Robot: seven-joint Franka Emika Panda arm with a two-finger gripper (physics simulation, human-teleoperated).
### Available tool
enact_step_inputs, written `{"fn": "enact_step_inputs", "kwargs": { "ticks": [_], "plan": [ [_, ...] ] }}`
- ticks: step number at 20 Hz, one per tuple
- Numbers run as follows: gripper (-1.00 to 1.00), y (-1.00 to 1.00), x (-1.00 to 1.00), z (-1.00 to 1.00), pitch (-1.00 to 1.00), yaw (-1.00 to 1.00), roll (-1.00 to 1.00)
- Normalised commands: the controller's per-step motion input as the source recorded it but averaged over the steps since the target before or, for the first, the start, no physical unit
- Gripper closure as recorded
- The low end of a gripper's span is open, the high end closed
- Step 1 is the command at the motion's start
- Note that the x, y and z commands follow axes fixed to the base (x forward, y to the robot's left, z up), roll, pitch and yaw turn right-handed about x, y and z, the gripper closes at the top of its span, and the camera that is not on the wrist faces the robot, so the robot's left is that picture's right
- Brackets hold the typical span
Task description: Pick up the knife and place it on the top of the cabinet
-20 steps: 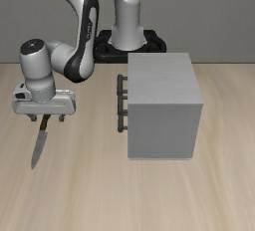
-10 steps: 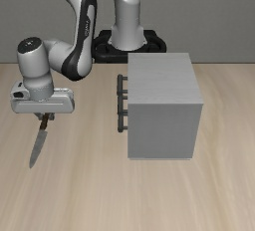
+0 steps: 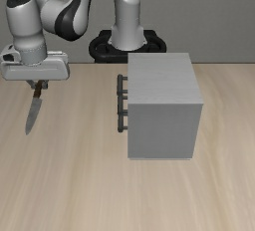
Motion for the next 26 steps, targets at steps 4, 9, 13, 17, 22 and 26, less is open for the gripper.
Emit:
{"fn": "enact_step_inputs", "kwargs": {
  "ticks": [4, 9, 13, 17, 22, 26],
  "plan": [
    [1.00, 0.00, 0.00, 1.00, 0.00, 0.00, 0.00],
    [1.00, 0.00, 0.00, 1.00, 0.00, 0.00, 0.00],
    [1.00, 0.25, 0.00, 0.75, 0.00, 0.00, 0.00],
    [1.00, 1.00, 0.00, 0.00, 0.00, 0.00, 0.00],
    [1.00, 1.00, 0.00, 0.00, 0.00, 0.00, 0.00],
    [1.00, 1.00, 0.00, 0.00, 0.00, 0.00, 0.00]
  ]
}}
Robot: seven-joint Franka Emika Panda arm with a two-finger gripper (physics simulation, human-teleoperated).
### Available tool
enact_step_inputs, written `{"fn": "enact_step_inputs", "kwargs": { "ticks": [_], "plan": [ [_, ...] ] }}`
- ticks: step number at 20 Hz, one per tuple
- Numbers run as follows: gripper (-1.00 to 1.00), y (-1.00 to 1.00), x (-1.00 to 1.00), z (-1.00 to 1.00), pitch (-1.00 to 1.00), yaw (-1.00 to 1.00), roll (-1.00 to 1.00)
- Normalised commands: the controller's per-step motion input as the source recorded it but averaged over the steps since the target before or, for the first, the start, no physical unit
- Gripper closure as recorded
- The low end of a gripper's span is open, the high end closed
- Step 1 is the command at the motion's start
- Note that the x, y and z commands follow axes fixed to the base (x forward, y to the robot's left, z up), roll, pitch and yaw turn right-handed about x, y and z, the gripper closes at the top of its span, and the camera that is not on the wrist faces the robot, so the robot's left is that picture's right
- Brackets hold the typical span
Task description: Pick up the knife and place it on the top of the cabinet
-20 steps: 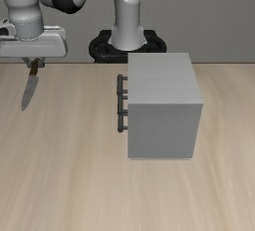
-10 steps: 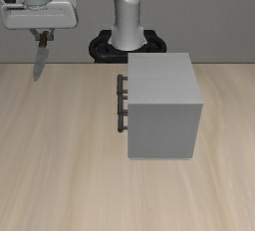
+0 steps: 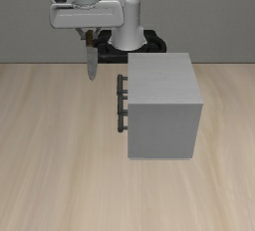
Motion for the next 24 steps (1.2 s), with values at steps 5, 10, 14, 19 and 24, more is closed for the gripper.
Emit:
{"fn": "enact_step_inputs", "kwargs": {
  "ticks": [5, 10, 14, 19, 24],
  "plan": [
    [1.00, 1.00, 0.00, 0.00, 0.00, 0.00, 0.00],
    [1.00, 1.00, 0.00, 0.00, 0.00, 0.00, 0.00],
    [1.00, 0.75, -0.25, 0.00, 0.00, 0.00, 0.00],
    [-1.00, 0.00, -0.20, 0.00, 0.00, 0.00, 0.00],
    [-1.00, 0.00, 0.00, 0.00, 0.00, 0.00, 0.00]
  ]
}}
